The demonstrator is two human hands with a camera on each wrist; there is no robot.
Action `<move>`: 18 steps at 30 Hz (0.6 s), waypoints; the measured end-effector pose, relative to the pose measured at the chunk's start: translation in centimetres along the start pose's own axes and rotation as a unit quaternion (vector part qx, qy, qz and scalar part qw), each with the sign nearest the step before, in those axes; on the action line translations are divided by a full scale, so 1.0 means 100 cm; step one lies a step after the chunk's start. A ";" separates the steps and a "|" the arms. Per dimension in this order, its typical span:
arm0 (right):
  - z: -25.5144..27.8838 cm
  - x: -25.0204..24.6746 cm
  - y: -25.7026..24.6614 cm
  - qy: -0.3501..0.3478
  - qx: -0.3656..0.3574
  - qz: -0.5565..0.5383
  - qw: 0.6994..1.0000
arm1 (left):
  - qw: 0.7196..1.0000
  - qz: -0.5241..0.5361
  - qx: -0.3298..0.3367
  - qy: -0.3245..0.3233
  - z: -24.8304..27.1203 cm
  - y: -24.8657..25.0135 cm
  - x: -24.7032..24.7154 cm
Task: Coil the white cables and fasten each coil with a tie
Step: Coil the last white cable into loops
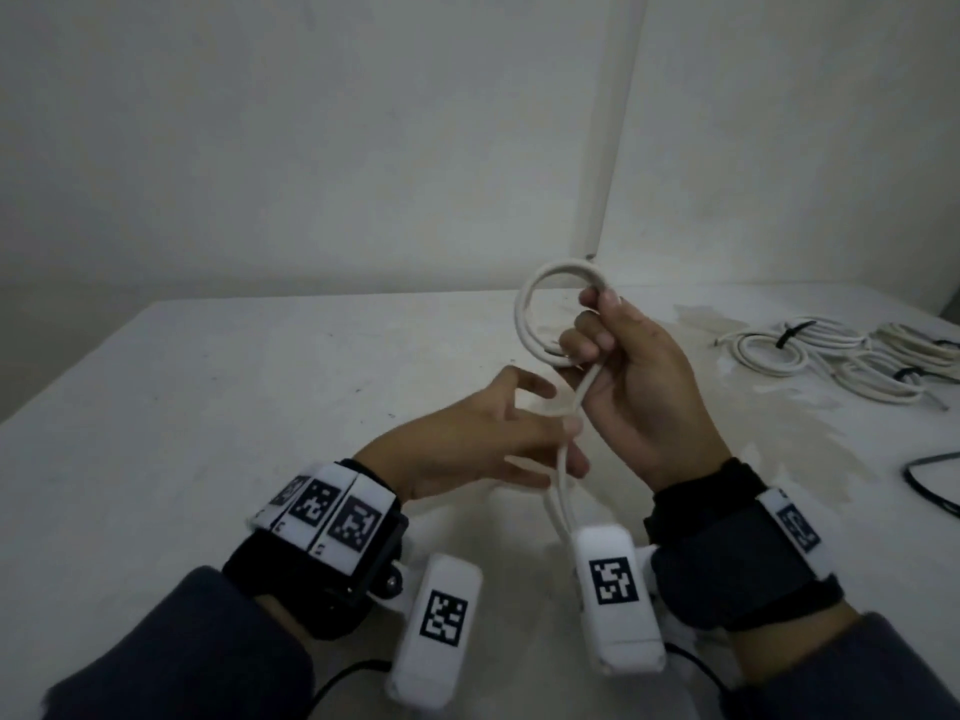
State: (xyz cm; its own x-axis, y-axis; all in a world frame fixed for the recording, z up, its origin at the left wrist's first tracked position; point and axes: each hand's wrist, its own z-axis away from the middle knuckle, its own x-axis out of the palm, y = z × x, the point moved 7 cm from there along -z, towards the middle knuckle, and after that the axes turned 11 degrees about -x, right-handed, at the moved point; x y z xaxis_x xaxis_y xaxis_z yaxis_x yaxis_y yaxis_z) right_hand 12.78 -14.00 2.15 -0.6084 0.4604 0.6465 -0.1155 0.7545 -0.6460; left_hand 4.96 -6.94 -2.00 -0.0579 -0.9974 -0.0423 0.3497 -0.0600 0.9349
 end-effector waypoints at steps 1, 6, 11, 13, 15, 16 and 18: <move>-0.002 -0.005 -0.002 0.010 -0.011 0.006 1.000 | 1.000 0.013 0.004 -0.004 -0.001 -0.001 -0.002; -0.010 -0.028 -0.010 0.075 -0.052 0.054 0.994 | 0.972 0.214 0.080 0.057 0.002 0.012 -0.034; -0.011 -0.035 0.000 0.088 -0.024 0.070 0.993 | 0.946 0.275 0.172 0.001 0.006 0.018 -0.039; -0.010 -0.038 0.006 0.105 -0.008 0.040 0.994 | 0.946 0.254 0.199 0.006 0.004 0.017 -0.041; -0.009 -0.040 0.011 0.122 0.003 0.013 0.992 | 0.949 0.236 0.199 0.056 0.002 0.016 -0.047; -0.009 -0.041 0.012 0.130 0.005 0.007 0.992 | 0.952 0.214 0.193 0.100 0.000 0.015 -0.052; -0.008 -0.040 0.013 0.141 0.002 0.000 0.990 | 0.957 0.138 0.170 0.188 0.000 0.012 -0.059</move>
State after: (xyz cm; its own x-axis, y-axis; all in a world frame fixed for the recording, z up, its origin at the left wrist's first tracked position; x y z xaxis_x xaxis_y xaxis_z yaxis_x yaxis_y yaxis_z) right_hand 15.71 -14.47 -1.00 -0.3658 0.5730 0.7334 -0.1184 0.7530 -0.6473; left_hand 5.69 -1.14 -0.61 0.3561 -0.9208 0.1589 -0.0255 0.1604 0.9867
